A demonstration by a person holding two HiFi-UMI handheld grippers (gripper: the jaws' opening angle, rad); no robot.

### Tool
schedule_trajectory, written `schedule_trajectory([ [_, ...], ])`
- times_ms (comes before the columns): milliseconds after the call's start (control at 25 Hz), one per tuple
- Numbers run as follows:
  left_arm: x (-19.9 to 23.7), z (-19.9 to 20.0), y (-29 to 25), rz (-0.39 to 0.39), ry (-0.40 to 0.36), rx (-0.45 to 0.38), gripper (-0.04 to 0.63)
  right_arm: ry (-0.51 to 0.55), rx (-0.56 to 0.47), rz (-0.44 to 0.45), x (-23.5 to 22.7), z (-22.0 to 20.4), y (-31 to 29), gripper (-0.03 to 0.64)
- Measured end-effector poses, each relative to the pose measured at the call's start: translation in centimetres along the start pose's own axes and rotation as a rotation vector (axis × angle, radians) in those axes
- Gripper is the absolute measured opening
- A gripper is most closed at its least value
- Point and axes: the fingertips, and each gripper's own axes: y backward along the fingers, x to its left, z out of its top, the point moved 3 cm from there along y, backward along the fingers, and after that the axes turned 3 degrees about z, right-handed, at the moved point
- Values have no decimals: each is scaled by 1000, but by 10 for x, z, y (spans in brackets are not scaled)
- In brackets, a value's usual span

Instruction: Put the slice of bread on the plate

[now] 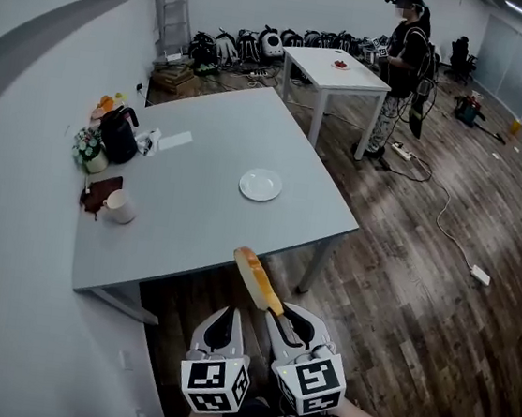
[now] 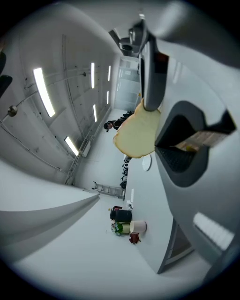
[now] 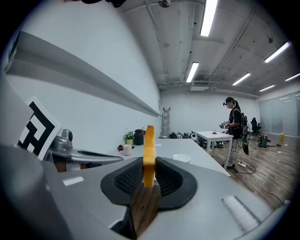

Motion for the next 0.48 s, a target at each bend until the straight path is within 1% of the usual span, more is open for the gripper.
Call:
schedule_trajectory([
  [240, 11, 11, -61, 7, 3, 3, 8, -4, -7, 7, -41, 7, -53, 78],
  [360, 18, 25, -103, 19, -4, 5, 8, 1, -7, 19, -70, 17, -88, 78],
  [480, 25, 44, -146, 34, 23, -1, 8, 15, 1, 41, -101, 30, -125, 78],
])
